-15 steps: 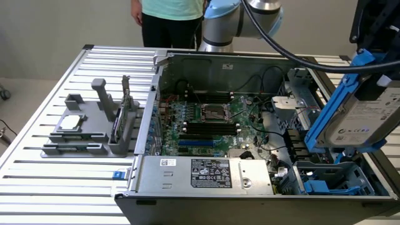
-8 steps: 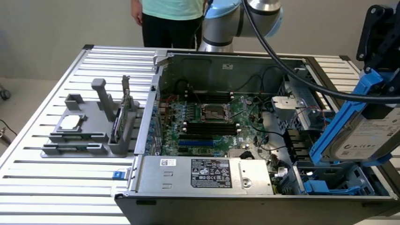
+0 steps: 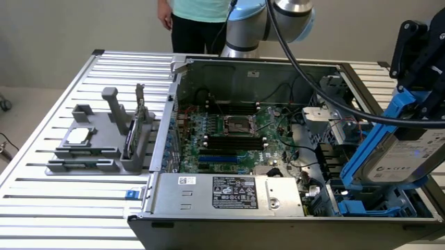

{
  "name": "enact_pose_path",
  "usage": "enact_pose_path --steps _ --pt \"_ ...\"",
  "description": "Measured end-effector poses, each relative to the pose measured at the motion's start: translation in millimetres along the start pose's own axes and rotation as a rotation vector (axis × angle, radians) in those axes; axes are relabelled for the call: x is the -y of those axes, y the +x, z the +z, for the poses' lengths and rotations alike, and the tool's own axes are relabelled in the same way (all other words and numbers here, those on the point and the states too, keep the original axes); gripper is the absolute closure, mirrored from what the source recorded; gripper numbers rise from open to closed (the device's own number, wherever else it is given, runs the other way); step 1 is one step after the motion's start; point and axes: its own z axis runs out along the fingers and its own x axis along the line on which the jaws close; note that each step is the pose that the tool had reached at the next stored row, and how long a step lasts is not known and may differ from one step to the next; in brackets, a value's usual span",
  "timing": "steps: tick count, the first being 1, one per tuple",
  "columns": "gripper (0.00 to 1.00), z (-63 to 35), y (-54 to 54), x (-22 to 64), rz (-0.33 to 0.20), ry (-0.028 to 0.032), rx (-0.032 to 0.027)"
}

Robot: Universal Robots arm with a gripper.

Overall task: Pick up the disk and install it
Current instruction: 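Pick up the disk, then insert the disk into the insertion slot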

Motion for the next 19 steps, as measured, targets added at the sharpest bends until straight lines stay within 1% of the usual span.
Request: enact_pose_path --steps 4,5,8,11,19 --pt "0.67 5.4 -5.0 1.5 0.009 -0.009 0.0002" --pt "0.67 6.6 -5.5 2.9 0.01 -0.011 0.0006" --pt "0.67 9.0 -5.7 9.2 0.013 -0.0144 0.0005" --pt "0.67 9.7 -5.7 11.2 0.013 -0.023 0.0004" --pt "0.67 9.9 -5.6 10.9 0.013 -0.0234 0.0006"
